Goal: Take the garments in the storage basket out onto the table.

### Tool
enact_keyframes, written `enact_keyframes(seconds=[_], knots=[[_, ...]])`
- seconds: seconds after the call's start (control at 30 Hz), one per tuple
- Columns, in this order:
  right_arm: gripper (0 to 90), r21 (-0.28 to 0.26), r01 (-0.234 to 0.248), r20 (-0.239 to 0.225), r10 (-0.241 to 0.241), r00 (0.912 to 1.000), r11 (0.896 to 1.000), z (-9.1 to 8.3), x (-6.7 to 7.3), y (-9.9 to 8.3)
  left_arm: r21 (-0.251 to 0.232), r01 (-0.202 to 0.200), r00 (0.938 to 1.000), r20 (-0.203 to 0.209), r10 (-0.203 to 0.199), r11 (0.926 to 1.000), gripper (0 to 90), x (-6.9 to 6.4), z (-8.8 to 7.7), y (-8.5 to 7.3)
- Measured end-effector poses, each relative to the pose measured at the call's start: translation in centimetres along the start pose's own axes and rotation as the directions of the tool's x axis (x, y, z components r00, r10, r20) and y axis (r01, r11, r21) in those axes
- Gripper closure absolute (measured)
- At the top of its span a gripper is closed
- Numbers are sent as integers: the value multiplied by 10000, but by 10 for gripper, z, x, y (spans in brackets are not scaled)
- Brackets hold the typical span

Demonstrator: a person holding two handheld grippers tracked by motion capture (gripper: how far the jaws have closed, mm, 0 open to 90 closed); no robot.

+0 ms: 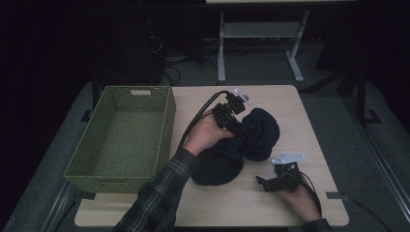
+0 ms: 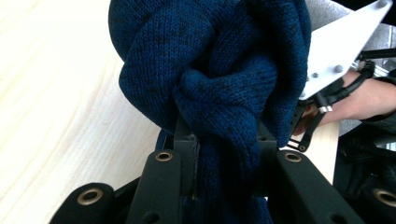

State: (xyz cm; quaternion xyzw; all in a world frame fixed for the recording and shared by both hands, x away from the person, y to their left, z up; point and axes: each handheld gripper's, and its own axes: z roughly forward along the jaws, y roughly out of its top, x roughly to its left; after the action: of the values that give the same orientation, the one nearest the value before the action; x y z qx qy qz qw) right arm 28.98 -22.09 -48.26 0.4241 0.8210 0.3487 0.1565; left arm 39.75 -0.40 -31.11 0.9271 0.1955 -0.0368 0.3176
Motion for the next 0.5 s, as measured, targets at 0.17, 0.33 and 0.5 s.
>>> enact_keyframes(seconds=[0.17,0.33,0.5], knots=[[24,-8,-14,-4,14,10000,10000,0,0,0,37,146,9998,147,-146,9999,715,8,17,-6],[24,2,-3,-3,3,10000,10000,0,0,0,-50,340,9990,294,-339,9994,711,20,30,-12],[24,3,14,0,-14,10000,10000,0,0,0,-67,477,9986,247,-475,9988,706,32,38,-18]])
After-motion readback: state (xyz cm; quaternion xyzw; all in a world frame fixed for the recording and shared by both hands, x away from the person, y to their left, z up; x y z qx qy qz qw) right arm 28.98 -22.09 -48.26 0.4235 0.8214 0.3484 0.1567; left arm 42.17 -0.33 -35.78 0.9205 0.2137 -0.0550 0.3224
